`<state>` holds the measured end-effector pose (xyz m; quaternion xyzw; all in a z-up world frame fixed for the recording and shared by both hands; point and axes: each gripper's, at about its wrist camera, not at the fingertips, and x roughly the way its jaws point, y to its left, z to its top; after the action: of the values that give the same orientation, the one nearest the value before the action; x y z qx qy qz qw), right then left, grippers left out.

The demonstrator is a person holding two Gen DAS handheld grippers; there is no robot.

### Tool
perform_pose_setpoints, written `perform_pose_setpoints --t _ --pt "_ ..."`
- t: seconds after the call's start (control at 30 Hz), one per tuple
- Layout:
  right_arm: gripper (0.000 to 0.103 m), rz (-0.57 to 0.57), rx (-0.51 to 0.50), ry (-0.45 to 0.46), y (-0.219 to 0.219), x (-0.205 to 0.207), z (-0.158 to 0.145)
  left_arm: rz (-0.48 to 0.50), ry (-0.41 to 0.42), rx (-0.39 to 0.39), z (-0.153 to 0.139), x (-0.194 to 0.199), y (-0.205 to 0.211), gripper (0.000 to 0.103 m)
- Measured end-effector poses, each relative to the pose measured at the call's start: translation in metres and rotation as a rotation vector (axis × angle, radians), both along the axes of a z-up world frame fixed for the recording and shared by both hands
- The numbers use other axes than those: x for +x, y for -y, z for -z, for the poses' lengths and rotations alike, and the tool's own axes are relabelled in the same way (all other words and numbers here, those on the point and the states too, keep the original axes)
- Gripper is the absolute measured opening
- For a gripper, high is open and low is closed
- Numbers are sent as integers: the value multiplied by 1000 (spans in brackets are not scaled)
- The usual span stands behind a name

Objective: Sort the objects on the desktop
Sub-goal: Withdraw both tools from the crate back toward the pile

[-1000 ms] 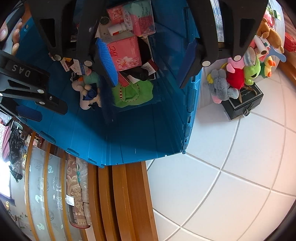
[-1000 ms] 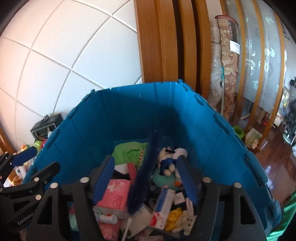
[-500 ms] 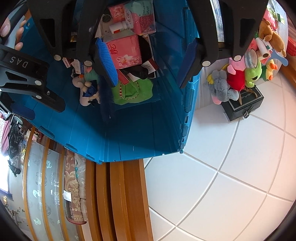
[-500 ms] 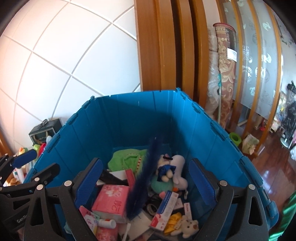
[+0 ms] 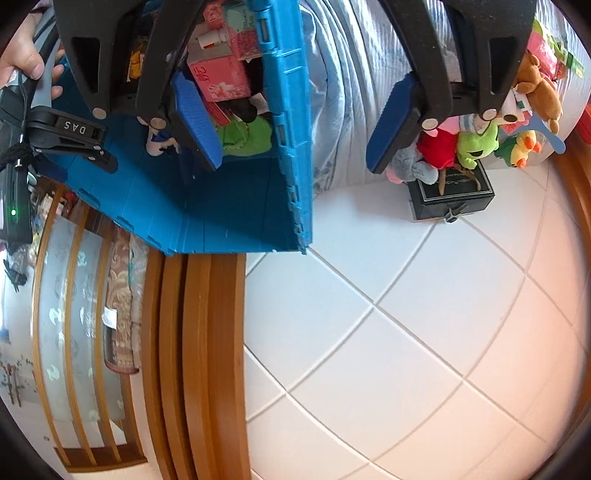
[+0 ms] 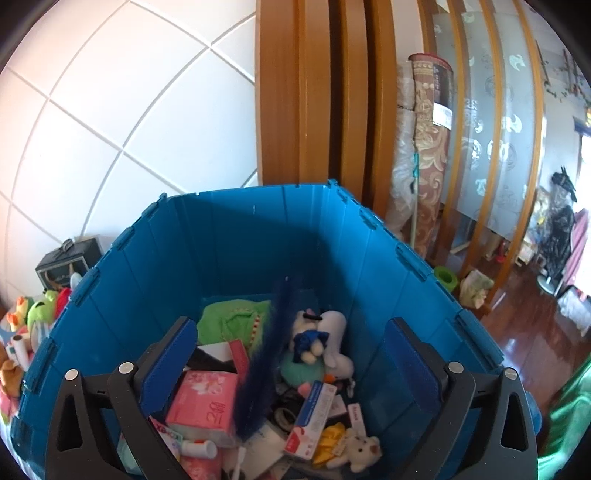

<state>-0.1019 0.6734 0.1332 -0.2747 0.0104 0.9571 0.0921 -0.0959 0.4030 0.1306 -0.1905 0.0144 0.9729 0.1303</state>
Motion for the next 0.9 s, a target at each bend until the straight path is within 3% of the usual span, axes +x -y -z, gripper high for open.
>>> perform_pose_setpoints --t 0.1,0.27,0.37,0.63,0.9 --pt "103 6 19 -6 7 5 1 -72 0 29 3 3 34 81" --pt "103 -39 -47 -74 33 22 -7 -174 42 86 20 2 94 81" --pt "103 -106 -43 -109 67 28 -18 -199 92 104 33 1 126 81" --pt "103 -345 -45 -134 174 32 -29 -299 104 56 56 15 201 81" --pt "103 -530 -32 -61 283 22 -12 -437 189 81 87 23 298 81"
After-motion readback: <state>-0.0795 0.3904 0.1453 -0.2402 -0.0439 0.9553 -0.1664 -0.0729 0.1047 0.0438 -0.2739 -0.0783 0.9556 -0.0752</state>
